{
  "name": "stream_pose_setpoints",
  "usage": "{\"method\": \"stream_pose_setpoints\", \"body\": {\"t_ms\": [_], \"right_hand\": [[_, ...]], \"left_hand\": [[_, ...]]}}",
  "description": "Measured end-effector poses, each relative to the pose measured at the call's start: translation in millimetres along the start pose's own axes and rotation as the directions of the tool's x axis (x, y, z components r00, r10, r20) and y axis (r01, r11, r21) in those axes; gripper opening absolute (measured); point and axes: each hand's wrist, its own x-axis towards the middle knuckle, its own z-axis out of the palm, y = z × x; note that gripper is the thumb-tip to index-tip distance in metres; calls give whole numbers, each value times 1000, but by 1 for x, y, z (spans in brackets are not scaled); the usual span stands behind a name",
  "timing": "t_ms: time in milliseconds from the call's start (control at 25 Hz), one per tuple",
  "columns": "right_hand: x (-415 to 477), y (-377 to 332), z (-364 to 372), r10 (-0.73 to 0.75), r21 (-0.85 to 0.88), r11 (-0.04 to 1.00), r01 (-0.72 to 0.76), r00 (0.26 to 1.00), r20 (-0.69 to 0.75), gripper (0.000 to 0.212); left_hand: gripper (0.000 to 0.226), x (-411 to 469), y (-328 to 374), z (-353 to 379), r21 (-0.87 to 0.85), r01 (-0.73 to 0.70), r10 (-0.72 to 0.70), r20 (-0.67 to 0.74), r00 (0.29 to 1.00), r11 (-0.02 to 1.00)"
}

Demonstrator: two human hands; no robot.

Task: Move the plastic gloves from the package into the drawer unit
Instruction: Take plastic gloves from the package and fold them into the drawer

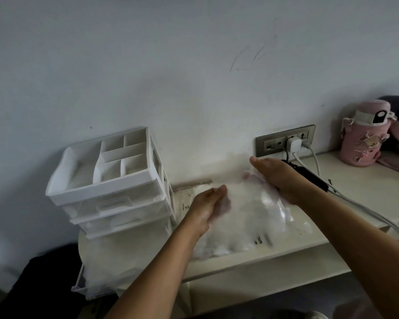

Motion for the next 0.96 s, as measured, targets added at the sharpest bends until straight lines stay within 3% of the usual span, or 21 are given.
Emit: {"method": "stream_pose_setpoints", "body": {"t_ms": [40,120,200,280,480,640,720,840,960], "right_hand": [[-1,2,-1,9,-168,986,-6,1000,17,52],[-2,6,0,21,-402,916,-6,999,33,27],[3,12,1,-48,-408,913,32,998,-29,12],[6,13,1,-92,-311,949,59,991,-93,14],[19,24,-11,15,-127,991,-41,980,-200,17],[26,38,-16,63,-179,976,-122,950,-306,33],[29,48,-14,62,-178,975,-134,931,-360,29],[36,62,-11,1,-364,920,-147,928,-373,33],[40,64,-5,-65,-655,736,-173,944,-323,53]], "left_hand": [[20,0,2,-3,90,-42,52,-117,992,995],[24,-3,10,-8,263,-97,168,-263,950,960],[30,-9,17,-10,401,-100,229,-287,930,911],[32,-13,22,-11,480,-81,220,-240,946,873],[21,-27,26,-21,561,71,-28,-85,996,825],[25,-31,31,-34,612,75,44,-178,983,787],[31,-37,35,-41,643,97,54,-211,976,760],[38,-48,42,-53,755,125,96,-242,966,644],[43,-59,51,-65,850,63,218,-204,954,522]]}}
